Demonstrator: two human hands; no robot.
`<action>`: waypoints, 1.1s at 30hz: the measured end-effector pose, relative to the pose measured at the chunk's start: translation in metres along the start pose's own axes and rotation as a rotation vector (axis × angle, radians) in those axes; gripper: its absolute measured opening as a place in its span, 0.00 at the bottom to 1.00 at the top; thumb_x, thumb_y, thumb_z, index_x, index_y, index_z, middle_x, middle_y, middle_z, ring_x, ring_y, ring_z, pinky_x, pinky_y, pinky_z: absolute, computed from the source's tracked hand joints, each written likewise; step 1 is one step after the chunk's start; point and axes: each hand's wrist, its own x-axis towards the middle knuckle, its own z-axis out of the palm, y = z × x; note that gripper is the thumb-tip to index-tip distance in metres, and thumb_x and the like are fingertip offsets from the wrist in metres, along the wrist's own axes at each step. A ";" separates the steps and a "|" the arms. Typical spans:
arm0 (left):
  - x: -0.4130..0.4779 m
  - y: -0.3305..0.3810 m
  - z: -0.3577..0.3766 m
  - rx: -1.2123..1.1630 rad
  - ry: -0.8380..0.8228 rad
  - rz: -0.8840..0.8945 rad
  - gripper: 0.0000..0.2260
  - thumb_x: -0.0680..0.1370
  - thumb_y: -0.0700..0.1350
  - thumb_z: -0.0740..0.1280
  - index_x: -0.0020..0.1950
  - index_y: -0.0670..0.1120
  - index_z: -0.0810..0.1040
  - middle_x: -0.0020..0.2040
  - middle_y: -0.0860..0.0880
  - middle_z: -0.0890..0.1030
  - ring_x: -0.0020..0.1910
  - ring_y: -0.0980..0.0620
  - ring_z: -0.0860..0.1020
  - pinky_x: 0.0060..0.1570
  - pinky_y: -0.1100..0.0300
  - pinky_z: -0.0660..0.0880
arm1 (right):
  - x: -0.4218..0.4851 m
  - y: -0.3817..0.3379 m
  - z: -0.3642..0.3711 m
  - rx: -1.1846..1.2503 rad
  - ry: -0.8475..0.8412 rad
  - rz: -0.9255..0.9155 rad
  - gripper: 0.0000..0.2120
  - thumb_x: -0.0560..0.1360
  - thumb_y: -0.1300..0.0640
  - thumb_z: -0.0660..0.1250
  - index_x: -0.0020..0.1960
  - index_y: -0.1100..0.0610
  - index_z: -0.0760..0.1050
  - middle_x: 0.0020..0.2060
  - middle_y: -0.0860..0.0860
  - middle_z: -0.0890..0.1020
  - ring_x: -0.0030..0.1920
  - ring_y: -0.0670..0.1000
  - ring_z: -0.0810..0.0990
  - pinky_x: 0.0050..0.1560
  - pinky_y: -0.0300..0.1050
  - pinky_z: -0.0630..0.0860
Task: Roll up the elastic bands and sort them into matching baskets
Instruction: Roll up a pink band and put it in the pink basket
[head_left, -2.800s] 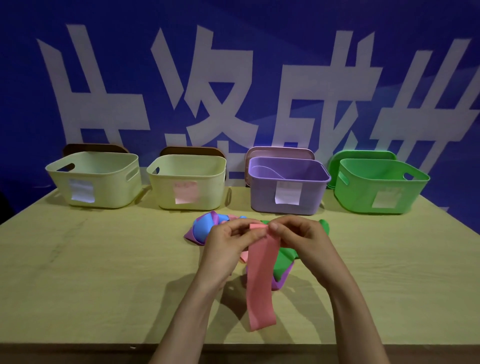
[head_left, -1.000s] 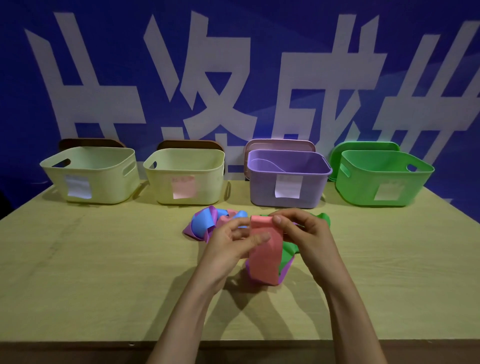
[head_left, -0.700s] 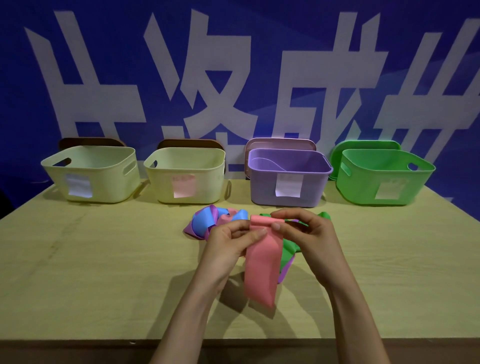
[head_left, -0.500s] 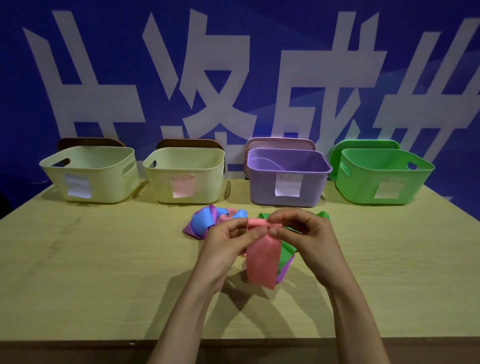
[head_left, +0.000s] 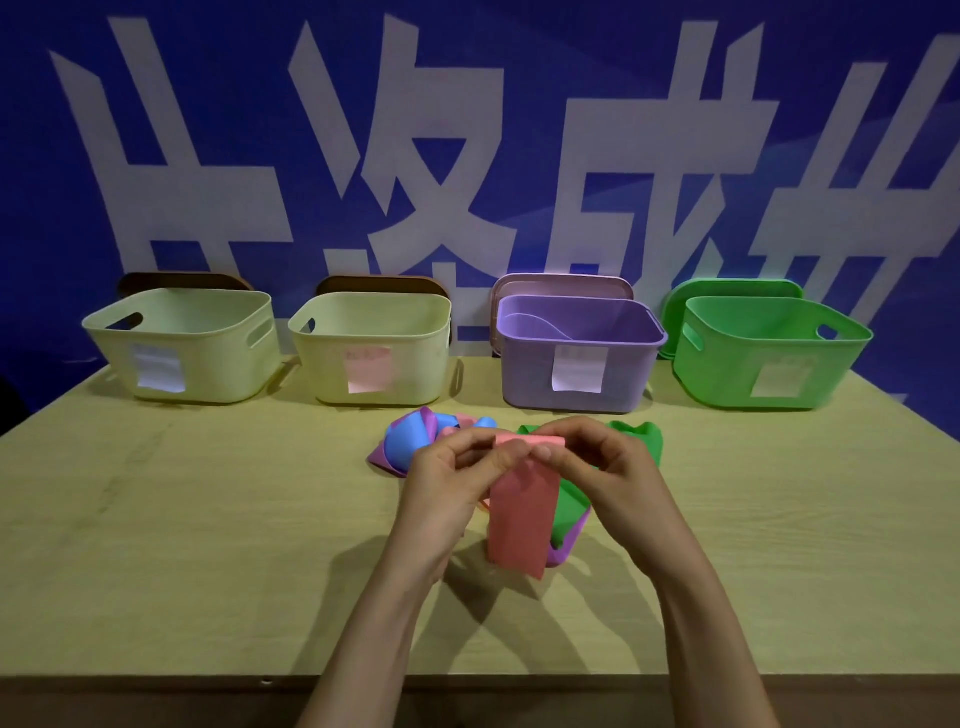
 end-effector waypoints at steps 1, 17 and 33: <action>0.001 -0.001 0.000 0.013 -0.013 -0.005 0.16 0.64 0.54 0.76 0.49 0.49 0.83 0.50 0.44 0.84 0.51 0.49 0.82 0.54 0.52 0.77 | 0.001 -0.001 0.000 0.008 0.015 0.002 0.08 0.69 0.53 0.69 0.45 0.56 0.82 0.40 0.49 0.84 0.43 0.44 0.80 0.47 0.37 0.76; 0.003 0.004 -0.004 0.073 -0.069 -0.063 0.06 0.70 0.37 0.73 0.46 0.44 0.84 0.45 0.40 0.84 0.44 0.49 0.81 0.52 0.48 0.77 | 0.010 -0.013 -0.002 0.096 -0.001 0.062 0.05 0.69 0.56 0.71 0.42 0.57 0.83 0.37 0.49 0.84 0.40 0.44 0.80 0.44 0.36 0.76; 0.000 0.007 -0.001 -0.012 -0.099 -0.024 0.17 0.66 0.51 0.72 0.49 0.43 0.84 0.45 0.38 0.84 0.44 0.48 0.82 0.49 0.55 0.79 | 0.004 -0.010 -0.004 0.065 0.045 -0.003 0.14 0.64 0.74 0.73 0.42 0.57 0.82 0.38 0.47 0.86 0.42 0.43 0.83 0.44 0.34 0.77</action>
